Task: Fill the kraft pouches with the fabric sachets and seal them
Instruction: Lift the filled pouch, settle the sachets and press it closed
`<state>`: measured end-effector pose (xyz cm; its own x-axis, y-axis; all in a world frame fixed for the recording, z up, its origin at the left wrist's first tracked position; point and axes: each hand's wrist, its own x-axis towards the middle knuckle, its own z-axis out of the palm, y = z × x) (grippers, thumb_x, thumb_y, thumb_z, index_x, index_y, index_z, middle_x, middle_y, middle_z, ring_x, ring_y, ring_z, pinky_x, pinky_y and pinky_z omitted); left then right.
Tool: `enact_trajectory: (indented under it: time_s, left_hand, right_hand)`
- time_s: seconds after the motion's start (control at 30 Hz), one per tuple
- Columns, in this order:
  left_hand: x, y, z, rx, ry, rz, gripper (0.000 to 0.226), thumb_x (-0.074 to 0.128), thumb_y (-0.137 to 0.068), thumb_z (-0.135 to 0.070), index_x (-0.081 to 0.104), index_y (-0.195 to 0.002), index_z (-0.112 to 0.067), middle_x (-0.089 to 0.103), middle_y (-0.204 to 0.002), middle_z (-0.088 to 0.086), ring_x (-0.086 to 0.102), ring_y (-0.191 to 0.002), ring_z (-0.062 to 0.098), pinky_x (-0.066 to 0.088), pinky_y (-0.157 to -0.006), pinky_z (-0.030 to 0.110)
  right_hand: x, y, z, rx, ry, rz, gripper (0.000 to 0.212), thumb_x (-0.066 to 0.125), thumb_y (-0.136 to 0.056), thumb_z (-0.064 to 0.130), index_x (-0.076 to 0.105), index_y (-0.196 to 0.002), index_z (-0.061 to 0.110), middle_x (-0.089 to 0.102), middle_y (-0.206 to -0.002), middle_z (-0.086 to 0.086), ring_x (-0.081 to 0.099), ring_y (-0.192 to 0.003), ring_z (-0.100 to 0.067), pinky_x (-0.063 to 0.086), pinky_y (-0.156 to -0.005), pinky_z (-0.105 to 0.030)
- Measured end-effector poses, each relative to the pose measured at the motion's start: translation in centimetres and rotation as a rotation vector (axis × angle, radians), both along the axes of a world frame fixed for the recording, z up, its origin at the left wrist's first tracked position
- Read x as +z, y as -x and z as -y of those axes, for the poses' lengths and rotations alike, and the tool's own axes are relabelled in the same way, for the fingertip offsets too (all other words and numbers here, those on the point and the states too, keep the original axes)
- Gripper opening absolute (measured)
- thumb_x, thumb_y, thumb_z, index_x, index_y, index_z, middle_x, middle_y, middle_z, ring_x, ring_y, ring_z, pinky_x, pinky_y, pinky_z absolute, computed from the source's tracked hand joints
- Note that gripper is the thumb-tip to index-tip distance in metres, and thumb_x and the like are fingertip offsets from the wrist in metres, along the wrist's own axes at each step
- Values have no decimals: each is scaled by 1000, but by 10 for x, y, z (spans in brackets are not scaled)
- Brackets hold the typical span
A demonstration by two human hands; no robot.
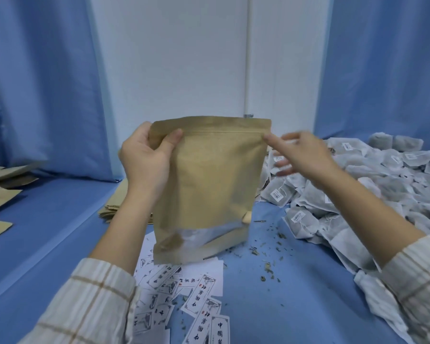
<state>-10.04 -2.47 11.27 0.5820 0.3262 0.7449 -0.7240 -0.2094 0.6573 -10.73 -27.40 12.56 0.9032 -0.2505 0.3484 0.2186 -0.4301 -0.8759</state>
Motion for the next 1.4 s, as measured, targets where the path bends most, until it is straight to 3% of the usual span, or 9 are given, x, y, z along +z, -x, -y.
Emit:
enact_trajectory:
  time_s: [0.17, 0.3, 0.5, 0.77, 0.9, 1.1, 1.2, 1.23, 1.4]
  left_hand:
    - [-14, 34, 42, 80, -353, 152, 7, 68, -79, -18, 68, -76, -11, 66, -63, 1, 59, -62, 19, 47, -62, 33]
    - [-37, 56, 67, 243, -702, 484, 15, 61, -80, -15, 73, -73, -10, 62, -53, 3, 58, -47, 24, 43, -40, 31]
    - [-77, 68, 63, 266, -808, 570, 23, 65, -72, -1, 75, -89, -12, 73, -92, 1, 65, -89, 23, 49, -81, 32]
    - [-130, 57, -18, -18, 184, -481, 13, 60, -90, -15, 51, -95, -22, 63, -97, 0, 63, -82, 18, 47, -73, 17]
    - [-113, 33, -64, -334, 490, -550, 18, 42, -99, -10, 54, -113, -7, 72, -85, 5, 69, -67, 16, 55, -58, 25]
    - [-99, -23, -165, -114, 879, -568, 35, 37, -101, -24, 55, -77, -6, 64, -64, 10, 62, -57, 16, 45, -49, 19]
    - [-120, -52, -175, -103, 837, -628, 40, 33, -98, -9, 38, -59, -15, 42, -38, -4, 38, -32, 4, 29, -35, 12]
    - [-127, -62, -170, -111, 813, -666, 41, 32, -98, -7, 38, -58, -16, 38, -34, -6, 35, -28, 2, 27, -32, 11]
    - [-159, -104, -146, -185, 607, -876, 32, 41, -91, -5, 50, -60, -10, 51, -49, 6, 47, -44, 18, 35, -46, 22]
  right_hand:
    - [-12, 22, -35, 555, -628, -495, 120, 60, -52, 78, 15, -147, 22, 32, -142, -31, 59, -91, -58, 53, -67, -57]
    - [-26, 30, -46, 641, -994, -476, 29, 41, -88, 20, 47, -108, -1, 63, -83, -23, 68, -71, -37, 54, -57, -53]
    - [-80, 40, -51, 458, -1223, -261, 34, 27, -92, 2, 49, -117, -4, 58, -90, -19, 62, -74, -30, 56, -47, -36]
    - [-118, 32, -104, 300, -1272, -242, 18, 38, -91, 9, 55, -86, 11, 68, -57, -3, 65, -48, -19, 48, -36, -23]
    - [-85, -28, -234, 560, -1386, -332, 20, 38, -92, 15, 56, -92, 6, 65, -81, -12, 61, -71, -26, 52, -61, -30]
    - [-63, -101, -429, 631, -608, -607, 100, 27, -75, 83, 20, -147, 13, 37, -144, -9, 41, -127, -36, 35, -104, -50]
    - [-96, -135, -427, 565, -646, -636, 69, 37, -82, 73, 49, -109, 11, 45, -80, -1, 57, -110, -22, 49, -65, -34]
    - [-106, -146, -420, 536, -667, -629, 57, 42, -85, 66, 50, -96, 11, 37, -69, -1, 56, -69, -19, 48, -57, -30]
    - [-147, -196, -383, 448, -424, -338, 11, 51, -91, 25, 53, -84, 17, 48, -72, -6, 50, -61, -18, 44, -59, -30]
